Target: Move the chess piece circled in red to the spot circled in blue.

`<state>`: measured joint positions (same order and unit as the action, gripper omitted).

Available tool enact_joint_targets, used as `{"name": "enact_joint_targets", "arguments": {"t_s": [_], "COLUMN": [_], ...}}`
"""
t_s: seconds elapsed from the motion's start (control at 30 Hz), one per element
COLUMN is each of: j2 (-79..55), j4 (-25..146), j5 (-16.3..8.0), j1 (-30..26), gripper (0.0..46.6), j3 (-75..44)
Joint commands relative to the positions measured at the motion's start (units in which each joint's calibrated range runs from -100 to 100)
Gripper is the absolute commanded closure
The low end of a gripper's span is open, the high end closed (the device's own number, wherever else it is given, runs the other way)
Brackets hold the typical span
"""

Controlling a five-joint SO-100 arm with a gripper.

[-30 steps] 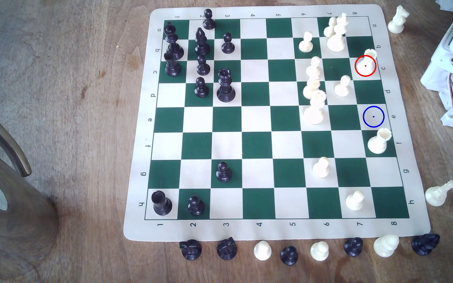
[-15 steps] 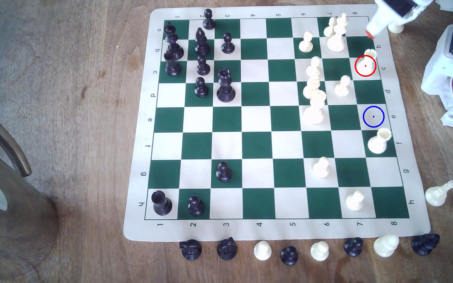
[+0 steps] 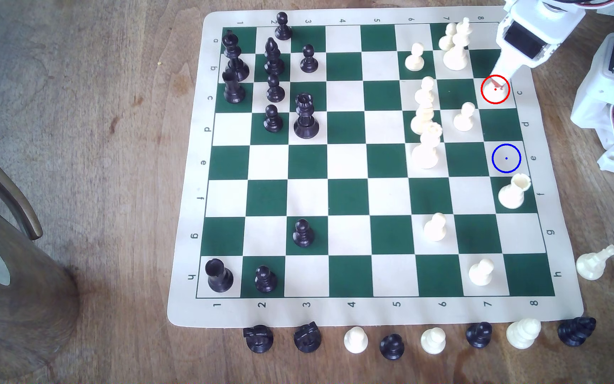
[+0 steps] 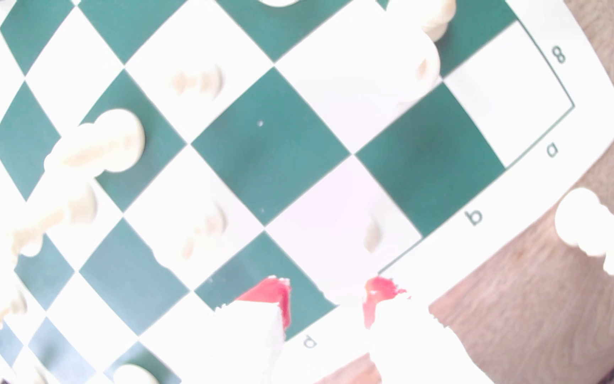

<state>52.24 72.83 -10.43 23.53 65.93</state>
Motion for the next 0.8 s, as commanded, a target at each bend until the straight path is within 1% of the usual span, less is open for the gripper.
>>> {"name": "enact_joint_targets", "arguments": {"t_s": [0.0,0.17,0.3,0.7,0.77], "j2": [0.39,0.39,1.32,1.32,1.24], "j4": [-1.08,-0.76,1.05,-1.58,-1.58], "j5": [0.39,1.22,1.90,2.44,2.88], "j1": [-0.02,0.76,1.07,2.09,2.25], "gripper": [35.1,34.3,34.6,35.1,35.3], "j3": [-0.38,-0.20,-0.74,0.89,1.16]}}
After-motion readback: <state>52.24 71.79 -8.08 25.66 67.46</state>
